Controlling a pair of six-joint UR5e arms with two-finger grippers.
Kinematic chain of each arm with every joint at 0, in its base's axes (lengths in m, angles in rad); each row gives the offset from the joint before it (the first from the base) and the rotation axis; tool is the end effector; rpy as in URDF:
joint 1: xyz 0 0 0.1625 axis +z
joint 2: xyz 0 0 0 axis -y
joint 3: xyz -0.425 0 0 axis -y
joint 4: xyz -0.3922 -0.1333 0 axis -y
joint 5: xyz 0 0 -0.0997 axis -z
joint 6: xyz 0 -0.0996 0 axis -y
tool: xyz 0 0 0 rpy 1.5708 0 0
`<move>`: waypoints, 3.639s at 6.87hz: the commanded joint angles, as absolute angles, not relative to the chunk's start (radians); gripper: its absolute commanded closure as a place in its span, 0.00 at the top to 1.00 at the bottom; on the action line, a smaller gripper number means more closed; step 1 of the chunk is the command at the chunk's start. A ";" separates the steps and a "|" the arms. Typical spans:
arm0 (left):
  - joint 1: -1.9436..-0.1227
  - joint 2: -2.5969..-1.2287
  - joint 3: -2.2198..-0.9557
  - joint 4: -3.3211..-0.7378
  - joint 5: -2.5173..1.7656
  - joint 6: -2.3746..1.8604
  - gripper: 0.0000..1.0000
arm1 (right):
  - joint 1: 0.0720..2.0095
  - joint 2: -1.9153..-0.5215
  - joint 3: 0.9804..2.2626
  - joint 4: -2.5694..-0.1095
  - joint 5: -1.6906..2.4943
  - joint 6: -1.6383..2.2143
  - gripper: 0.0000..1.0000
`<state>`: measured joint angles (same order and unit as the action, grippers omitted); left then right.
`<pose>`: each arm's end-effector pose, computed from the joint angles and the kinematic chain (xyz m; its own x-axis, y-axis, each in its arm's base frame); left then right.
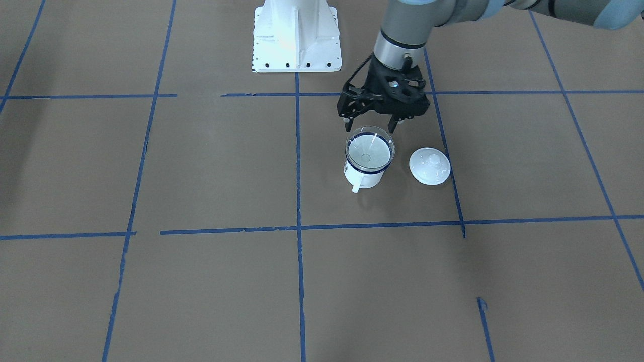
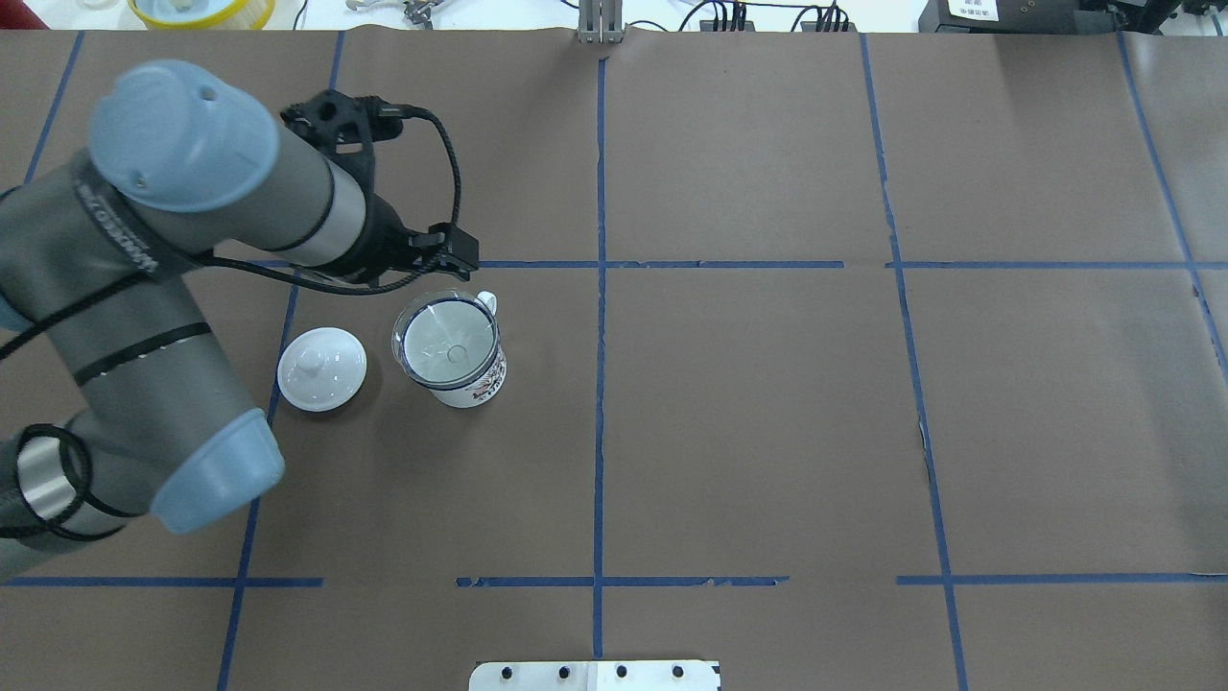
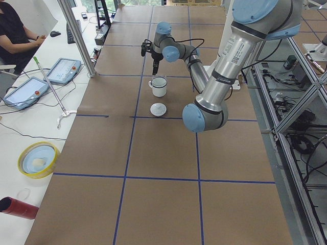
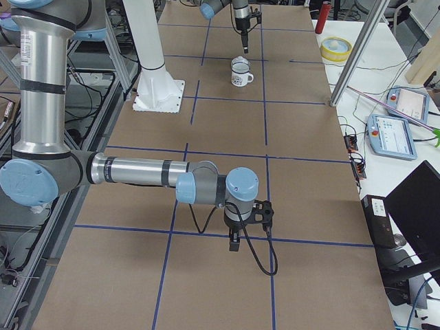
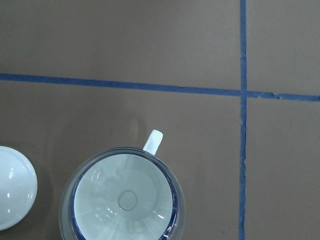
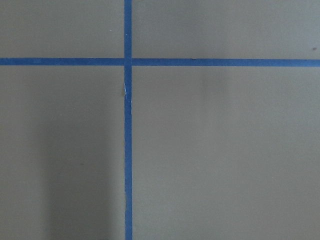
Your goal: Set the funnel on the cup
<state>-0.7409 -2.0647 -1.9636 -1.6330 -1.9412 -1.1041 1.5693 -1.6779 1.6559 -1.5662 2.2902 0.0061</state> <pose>0.3644 -0.4652 0.2058 0.5693 0.0477 -0.8207 0.1746 0.9685 0.1774 0.0670 -0.4452 0.6703 0.7522 0.0164 0.6587 -0.0031 0.9998 -0.0214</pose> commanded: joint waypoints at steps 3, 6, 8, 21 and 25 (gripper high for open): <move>-1.171 -1.792 -1.881 -1.703 -2.218 -0.549 1.00 | 1.569 -1.677 1.657 -1.566 2.290 0.006 1.00; -1.369 -1.636 -1.729 -1.701 -2.229 -0.158 1.00 | 1.569 -1.678 1.657 -1.566 2.290 0.006 1.00; -1.440 -1.566 -1.673 -1.710 -2.236 -0.101 1.00 | 1.569 -1.677 1.655 -1.566 2.290 0.006 1.00; -1.600 -1.511 -1.658 -1.618 -2.341 0.048 1.00 | 1.569 -1.678 1.655 -1.566 2.290 0.006 1.00; -1.600 -1.513 -1.658 -1.617 -2.341 0.048 1.00 | 1.569 -1.677 1.655 -1.566 2.290 0.006 1.00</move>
<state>-1.6000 -1.5123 -1.6583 -1.6169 -2.3409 0.0476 1.5693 -1.6772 1.6555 -1.5662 2.2902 0.0062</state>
